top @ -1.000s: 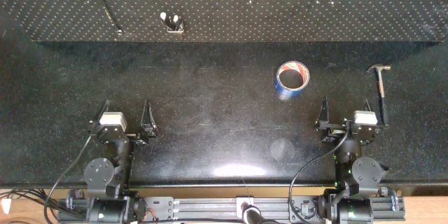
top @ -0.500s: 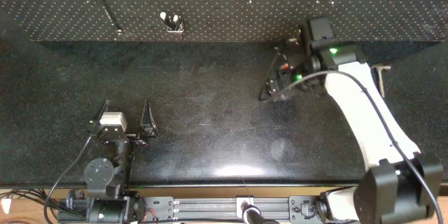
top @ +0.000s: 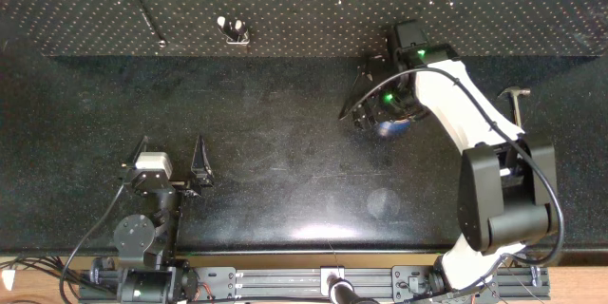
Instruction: Place Tools Onto Pegboard
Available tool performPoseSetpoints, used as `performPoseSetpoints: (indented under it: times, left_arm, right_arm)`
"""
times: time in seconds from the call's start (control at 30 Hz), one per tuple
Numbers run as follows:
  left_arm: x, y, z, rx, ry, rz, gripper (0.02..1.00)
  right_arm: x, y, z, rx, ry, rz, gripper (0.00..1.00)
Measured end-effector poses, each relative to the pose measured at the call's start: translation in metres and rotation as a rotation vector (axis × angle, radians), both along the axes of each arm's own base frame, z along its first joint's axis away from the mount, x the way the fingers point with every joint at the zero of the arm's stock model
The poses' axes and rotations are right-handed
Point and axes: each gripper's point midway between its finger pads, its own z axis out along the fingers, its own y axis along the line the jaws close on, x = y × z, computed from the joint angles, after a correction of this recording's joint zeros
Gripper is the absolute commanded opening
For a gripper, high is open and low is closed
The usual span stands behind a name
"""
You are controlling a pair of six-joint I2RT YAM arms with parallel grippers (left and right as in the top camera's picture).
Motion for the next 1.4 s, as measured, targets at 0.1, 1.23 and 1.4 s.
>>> performPoseSetpoints:
  times: [0.1, 1.23, 1.4]
  left_arm:
    - [0.0, 0.0, 0.0, 0.0, 0.0, 0.0, 0.993]
    - [0.0, 0.0, 0.0, 0.0, -0.002, 0.0, 0.993]
    - [0.0, 0.0, 0.0, 0.0, -0.001, 0.0, 0.993]
  right_arm:
    - [0.003, -0.001, 0.003, -0.006, -0.012, 0.006, 0.077]
    - [0.12, 0.119, 0.254, 0.668, -1.09, -0.684, 0.077]
    - [0.12, 0.119, 0.248, 0.655, -1.075, -0.684, 0.327]
